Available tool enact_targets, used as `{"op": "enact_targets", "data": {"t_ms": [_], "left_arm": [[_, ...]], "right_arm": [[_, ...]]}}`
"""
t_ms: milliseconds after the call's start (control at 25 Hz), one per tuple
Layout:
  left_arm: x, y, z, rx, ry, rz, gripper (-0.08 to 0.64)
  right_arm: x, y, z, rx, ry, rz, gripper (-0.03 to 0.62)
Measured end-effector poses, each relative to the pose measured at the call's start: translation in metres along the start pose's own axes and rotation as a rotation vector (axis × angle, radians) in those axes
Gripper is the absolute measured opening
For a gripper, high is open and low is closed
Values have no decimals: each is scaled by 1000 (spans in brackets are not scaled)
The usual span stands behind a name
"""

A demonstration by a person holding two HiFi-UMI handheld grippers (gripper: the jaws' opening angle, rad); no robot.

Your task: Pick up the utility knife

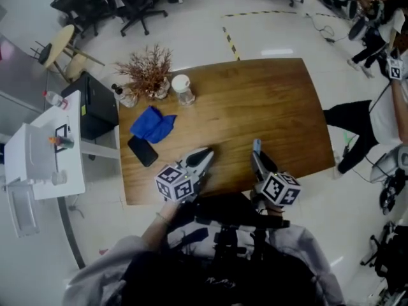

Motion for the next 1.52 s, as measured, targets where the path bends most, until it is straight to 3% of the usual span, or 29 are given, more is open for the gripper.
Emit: {"op": "enact_targets", "data": {"t_ms": [240,520,680,920,1160,1520], "left_arm": [[17,5,7,-68,34,-7,38],[22,0,8,-72,34,-13,38],[21,-5,3,-55,24,-12,26],[11,-12,-2,-10,-42,59,23],[20,-18,-2,5,20,20,21],[16,-22,-2,15,12,0,23]], "right_arm": [[15,-7,-6,11,47,16,152],[29,-24,-11,47,80,15,152],[27,-28,-7,51,74,10,152],[20,-29,1,48,46,3,152],[20,-28,5,43,30,-13,152],[13,-17,14,10,-5,-36,152]]}}
Point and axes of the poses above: the fingertips, and each gripper's own axes: z forward along the fingers, y to its right, x out of its top, the point moved 1 cm from there along -z, backward along the fingers, and after that the axes turned 3 degrees about -y, right-handed, at the moved point
